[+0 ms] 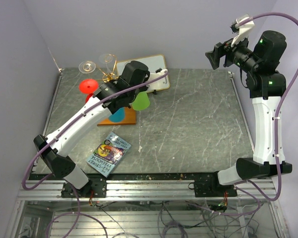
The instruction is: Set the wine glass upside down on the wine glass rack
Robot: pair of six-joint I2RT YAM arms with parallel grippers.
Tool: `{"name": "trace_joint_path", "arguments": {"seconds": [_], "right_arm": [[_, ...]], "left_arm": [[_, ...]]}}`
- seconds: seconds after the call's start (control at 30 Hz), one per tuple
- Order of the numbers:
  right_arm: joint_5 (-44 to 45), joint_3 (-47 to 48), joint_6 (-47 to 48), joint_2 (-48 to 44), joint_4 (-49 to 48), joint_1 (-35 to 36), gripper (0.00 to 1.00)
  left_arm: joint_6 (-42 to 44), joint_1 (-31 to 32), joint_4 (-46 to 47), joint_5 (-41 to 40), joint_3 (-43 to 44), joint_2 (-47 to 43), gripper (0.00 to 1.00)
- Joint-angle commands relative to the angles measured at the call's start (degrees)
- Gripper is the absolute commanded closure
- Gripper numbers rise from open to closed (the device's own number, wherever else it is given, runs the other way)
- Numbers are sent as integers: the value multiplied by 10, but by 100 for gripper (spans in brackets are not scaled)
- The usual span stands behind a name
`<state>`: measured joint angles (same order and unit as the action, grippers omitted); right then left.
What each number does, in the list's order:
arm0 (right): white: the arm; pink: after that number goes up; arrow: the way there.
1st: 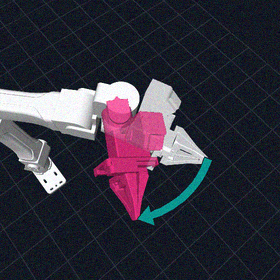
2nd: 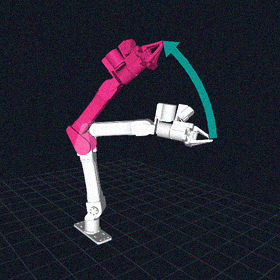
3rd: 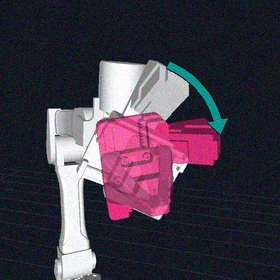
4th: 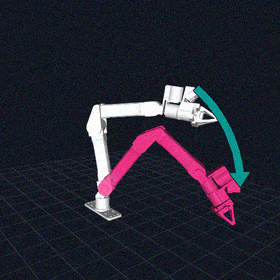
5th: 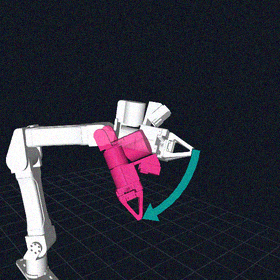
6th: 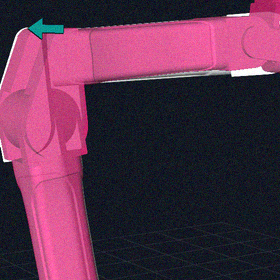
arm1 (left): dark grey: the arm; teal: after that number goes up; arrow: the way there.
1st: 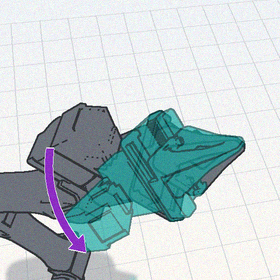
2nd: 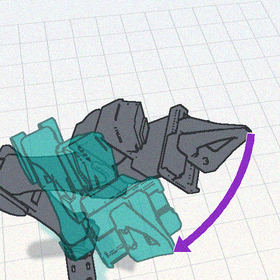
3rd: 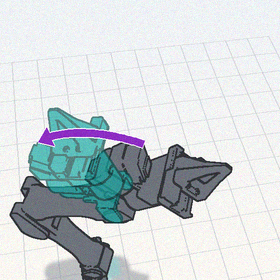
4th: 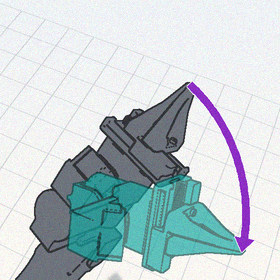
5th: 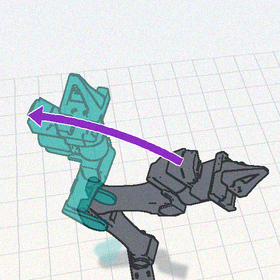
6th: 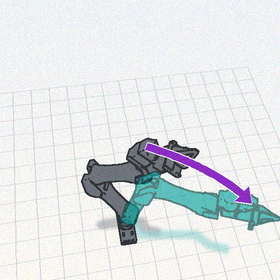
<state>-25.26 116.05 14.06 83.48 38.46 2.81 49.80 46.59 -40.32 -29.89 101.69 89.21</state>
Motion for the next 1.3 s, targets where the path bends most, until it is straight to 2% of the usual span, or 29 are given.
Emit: {"name": "trace_joint_path", "arguments": {"seconds": [0.0,0.93,1.27], "right_arm": [[-9,-6,-7,-10,-16,-7,18],[-51,-18,-18,-11,-23,-26,17],[-64,-21,-26,-13,-25,-32,17]], "left_arm": [[-13,-13,-23,-9,2,-25,93],[-18,-16,-56,2,-1,-54,93],[-20,-15,-77,38,5,-61,93]]}}
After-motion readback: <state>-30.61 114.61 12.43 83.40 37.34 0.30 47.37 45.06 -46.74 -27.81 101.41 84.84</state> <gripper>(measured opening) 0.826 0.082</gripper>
